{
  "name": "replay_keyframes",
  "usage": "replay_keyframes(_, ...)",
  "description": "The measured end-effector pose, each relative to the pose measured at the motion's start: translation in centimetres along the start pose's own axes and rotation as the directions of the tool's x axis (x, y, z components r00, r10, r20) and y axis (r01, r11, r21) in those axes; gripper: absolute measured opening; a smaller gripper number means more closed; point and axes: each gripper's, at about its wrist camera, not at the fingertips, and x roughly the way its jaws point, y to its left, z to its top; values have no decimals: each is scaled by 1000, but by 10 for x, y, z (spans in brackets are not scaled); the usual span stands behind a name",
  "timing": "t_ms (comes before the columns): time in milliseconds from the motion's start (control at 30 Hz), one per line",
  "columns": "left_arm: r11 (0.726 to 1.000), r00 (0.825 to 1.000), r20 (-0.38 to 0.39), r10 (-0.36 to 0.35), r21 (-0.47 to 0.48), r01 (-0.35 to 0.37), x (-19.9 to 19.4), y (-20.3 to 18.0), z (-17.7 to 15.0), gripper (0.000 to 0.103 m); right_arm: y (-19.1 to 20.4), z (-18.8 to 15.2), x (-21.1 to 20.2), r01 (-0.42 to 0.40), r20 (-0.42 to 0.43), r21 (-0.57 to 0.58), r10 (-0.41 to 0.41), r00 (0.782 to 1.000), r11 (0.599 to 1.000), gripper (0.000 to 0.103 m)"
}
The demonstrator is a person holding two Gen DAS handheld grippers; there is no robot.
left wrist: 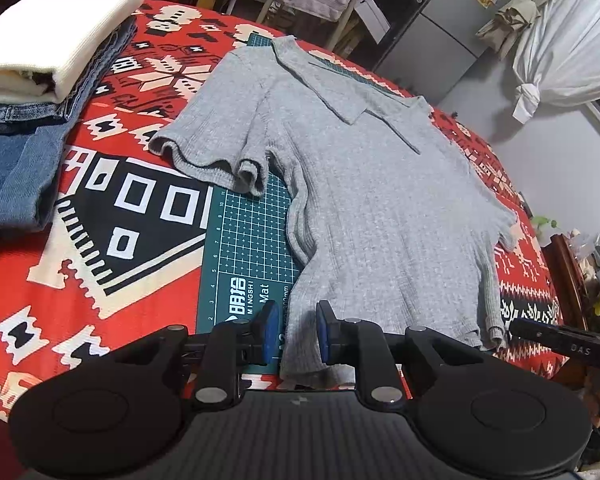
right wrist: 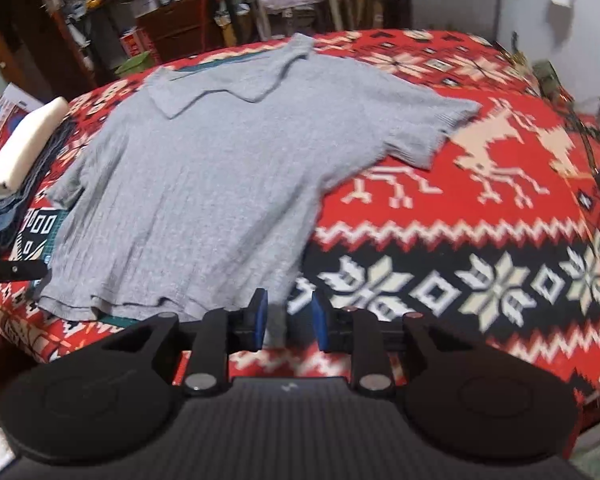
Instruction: Fold clothes
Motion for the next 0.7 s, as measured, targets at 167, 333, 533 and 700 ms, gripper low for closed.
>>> replay_keyframes(167,1000,1000,-2,-1,2,1,0,0,0,18,2,-1,6,-8,-12,-18,8,1000,1000,26)
replay_keyframes(333,1000,1000,-1,-1,3,1,0,-1,-1,19,15,-3,22,14,-25,-70,-16,1000,997,22)
replay_keyframes(533,1000,1000,0,2,11,-2,-1,-2,-2,21,26,-2,23,36,-25,-151,-41,999,988,0)
replay_keyframes(700,1000,1000,0,2,14,-2,0,-2,-1,21,3,0,4,91,-11,-115,-93,996,989,0)
